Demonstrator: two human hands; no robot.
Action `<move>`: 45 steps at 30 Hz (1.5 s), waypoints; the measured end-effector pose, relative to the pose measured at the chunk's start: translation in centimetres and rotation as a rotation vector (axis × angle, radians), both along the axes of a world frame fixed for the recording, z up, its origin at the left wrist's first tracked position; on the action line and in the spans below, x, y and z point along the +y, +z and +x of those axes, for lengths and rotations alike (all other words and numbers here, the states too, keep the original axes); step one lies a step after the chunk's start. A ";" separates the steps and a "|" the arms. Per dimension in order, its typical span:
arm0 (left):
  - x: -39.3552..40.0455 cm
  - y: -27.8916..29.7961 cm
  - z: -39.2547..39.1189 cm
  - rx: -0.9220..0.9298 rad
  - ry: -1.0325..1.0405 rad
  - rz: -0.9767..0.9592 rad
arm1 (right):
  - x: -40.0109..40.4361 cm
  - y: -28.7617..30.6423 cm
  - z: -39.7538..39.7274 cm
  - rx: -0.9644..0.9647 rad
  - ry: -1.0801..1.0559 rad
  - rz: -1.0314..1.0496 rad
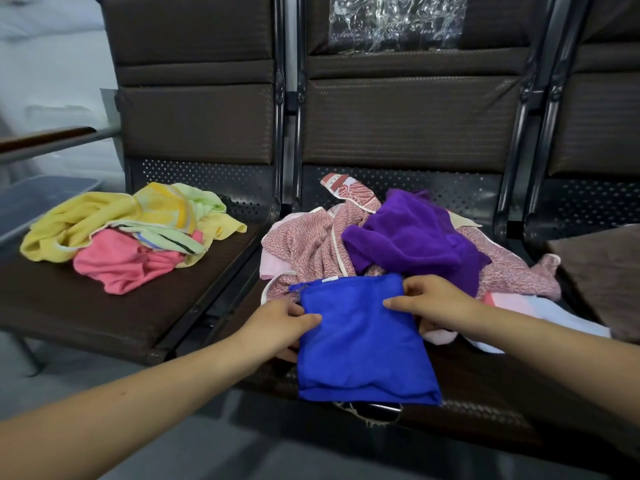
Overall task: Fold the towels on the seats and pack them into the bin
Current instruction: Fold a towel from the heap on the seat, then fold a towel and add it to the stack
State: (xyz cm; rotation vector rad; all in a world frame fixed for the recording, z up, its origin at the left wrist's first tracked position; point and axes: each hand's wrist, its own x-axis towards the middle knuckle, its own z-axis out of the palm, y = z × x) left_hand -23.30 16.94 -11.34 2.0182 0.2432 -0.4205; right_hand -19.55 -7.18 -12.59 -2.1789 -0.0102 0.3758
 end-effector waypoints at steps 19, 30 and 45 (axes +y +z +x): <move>9.9 5.4 4.0 -0.454 0.235 0.089 | 14.5 2.6 1.2 0.042 -0.096 0.746; 28.7 -0.6 3.9 -0.287 0.557 0.527 | 34.6 -3.4 7.8 0.041 0.156 0.382; 35.1 -2.4 10.9 -0.347 0.826 0.381 | 38.7 1.6 17.0 -0.321 0.125 0.148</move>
